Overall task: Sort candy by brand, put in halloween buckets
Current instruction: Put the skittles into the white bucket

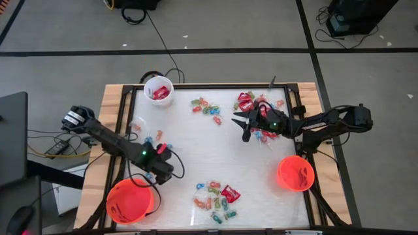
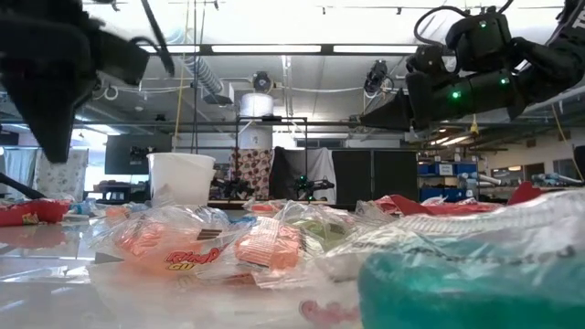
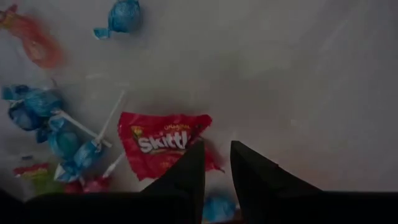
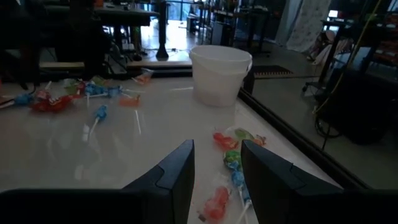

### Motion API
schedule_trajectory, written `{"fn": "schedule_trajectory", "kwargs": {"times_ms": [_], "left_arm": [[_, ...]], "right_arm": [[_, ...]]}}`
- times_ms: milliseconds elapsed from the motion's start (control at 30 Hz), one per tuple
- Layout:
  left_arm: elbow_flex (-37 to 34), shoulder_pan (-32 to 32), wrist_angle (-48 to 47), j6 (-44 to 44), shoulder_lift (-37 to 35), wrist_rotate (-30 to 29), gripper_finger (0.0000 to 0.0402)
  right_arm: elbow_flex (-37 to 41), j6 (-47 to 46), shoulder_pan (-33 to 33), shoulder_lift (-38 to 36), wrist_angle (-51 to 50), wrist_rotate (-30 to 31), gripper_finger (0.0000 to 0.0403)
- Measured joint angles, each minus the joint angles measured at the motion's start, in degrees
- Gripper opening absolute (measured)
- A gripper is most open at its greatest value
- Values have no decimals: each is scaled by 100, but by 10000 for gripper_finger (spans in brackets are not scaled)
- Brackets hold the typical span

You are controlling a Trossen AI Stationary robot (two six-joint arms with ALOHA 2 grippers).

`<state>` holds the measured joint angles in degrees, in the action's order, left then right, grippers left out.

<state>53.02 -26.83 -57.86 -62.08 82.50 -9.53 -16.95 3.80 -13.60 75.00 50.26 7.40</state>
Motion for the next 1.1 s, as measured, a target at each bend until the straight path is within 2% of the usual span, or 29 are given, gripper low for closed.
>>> {"fn": "schedule_trajectory", "kwargs": {"times_ms": [133,400,533,700,933,1000,1100], "left_arm": [[-319,-22,334,-12,0,-5,96],[-937,-20,489,-310,0,-27,154],[-1206,-20,802,-310,-2,-32,162],[-1290,-17,970,-304,-9,-8,127],[-1171,317,1029,-94,-89,-26,16],[-1036,522,1081,156,-184,-54,7],[-793,858,1071,654,-316,-145,15]], "right_arm": [[0,79,66,0,70,-1,144],[1,123,82,0,63,-7,144],[0,130,82,0,21,-7,144],[0,117,80,0,23,-7,144],[0,65,80,0,19,-7,144],[0,30,80,0,24,-7,144],[0,32,61,0,28,22,144]]}}
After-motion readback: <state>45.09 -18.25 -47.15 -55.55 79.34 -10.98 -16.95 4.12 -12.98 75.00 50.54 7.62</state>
